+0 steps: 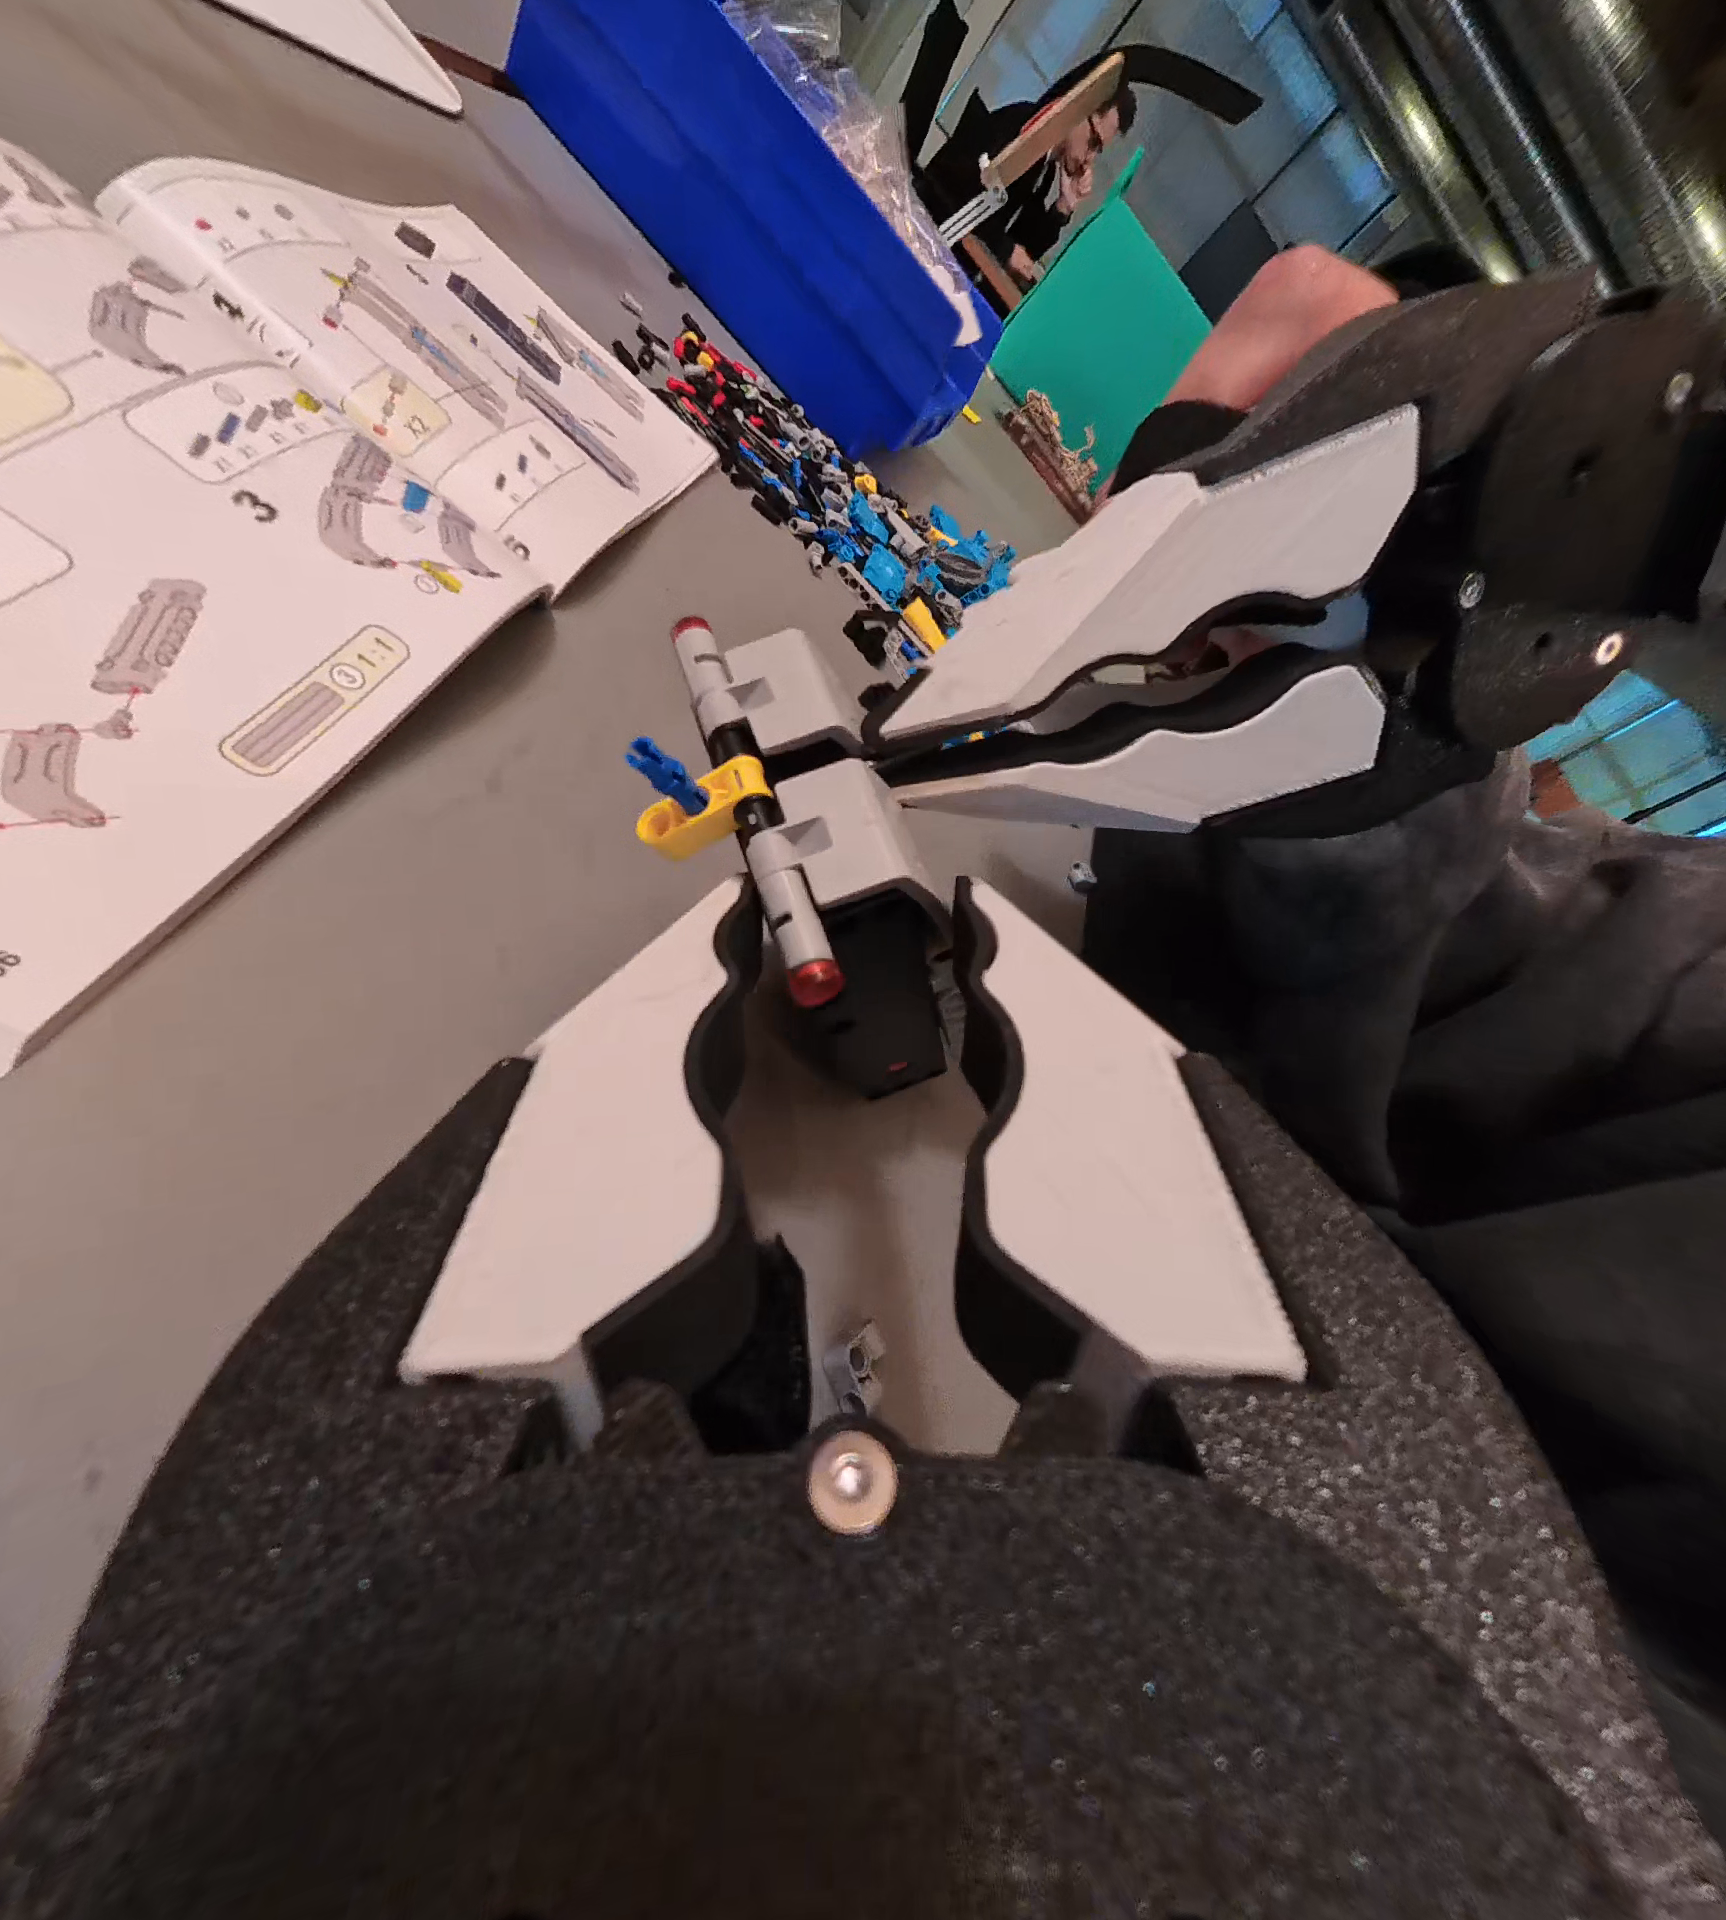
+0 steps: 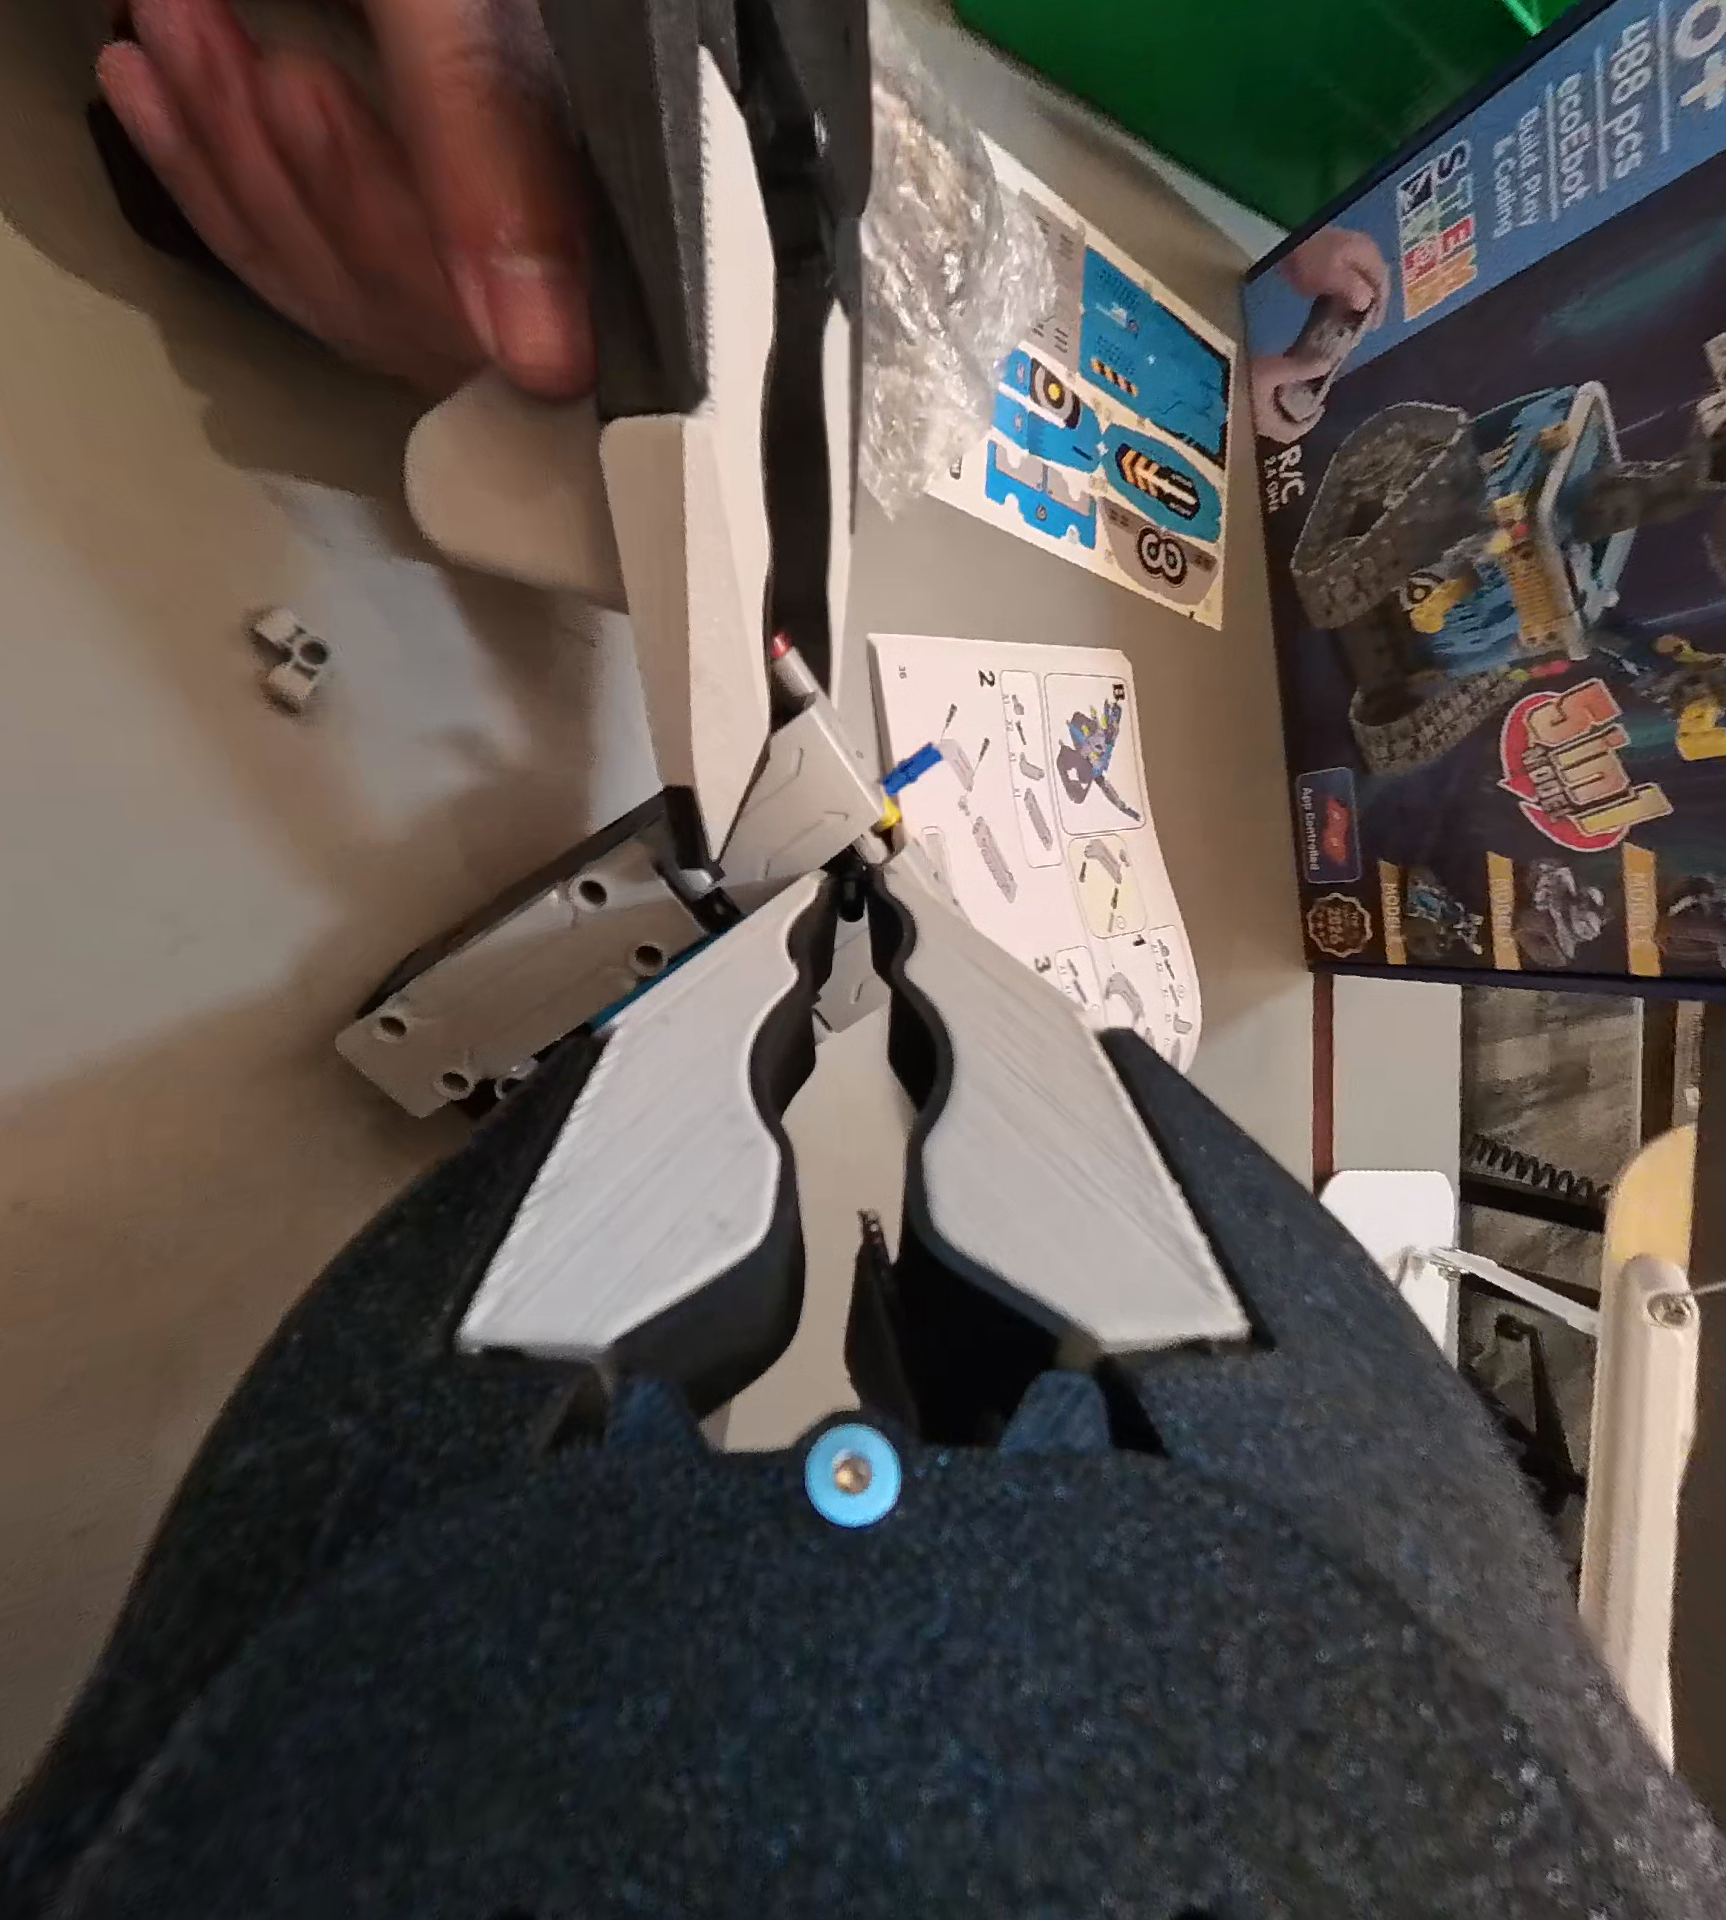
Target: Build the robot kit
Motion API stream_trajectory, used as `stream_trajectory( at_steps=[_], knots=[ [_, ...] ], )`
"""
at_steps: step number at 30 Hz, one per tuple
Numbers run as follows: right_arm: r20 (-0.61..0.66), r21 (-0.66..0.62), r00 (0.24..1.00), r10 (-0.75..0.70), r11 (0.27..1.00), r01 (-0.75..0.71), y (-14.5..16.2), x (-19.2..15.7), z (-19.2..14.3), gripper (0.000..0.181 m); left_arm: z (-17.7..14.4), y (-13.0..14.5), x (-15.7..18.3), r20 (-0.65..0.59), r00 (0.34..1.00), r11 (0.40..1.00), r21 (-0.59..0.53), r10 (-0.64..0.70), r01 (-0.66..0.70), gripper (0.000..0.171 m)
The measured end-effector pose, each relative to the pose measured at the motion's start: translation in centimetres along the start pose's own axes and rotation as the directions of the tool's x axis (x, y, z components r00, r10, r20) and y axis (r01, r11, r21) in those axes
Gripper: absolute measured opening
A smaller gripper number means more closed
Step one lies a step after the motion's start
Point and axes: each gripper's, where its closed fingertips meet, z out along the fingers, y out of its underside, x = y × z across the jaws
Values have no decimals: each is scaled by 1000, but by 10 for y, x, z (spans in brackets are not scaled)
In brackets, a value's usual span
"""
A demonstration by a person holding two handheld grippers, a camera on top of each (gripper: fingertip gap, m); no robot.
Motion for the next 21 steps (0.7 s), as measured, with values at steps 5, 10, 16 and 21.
stream_trajectory(
  at_steps=[5,10,16,21],
  knots=[
    [47,-22,999,-8,1000,9,2,1,6,5,0,1,-5,-15,998,998,-5,-59,59,35],
    [119,-34,993,-7,999,12,4,-1,6,6,1,3,-6,-14,997,997,-14,-75,75,35],
    [142,-83,988,-61,994,73,6,-3,7,4,2,4,-8,-7,996,996,-21,-84,83,35],
    [134,-96,991,6,995,7,9,4,-4,4,0,2,-11,3,996,996,-5,-89,89,34]
  ],
)
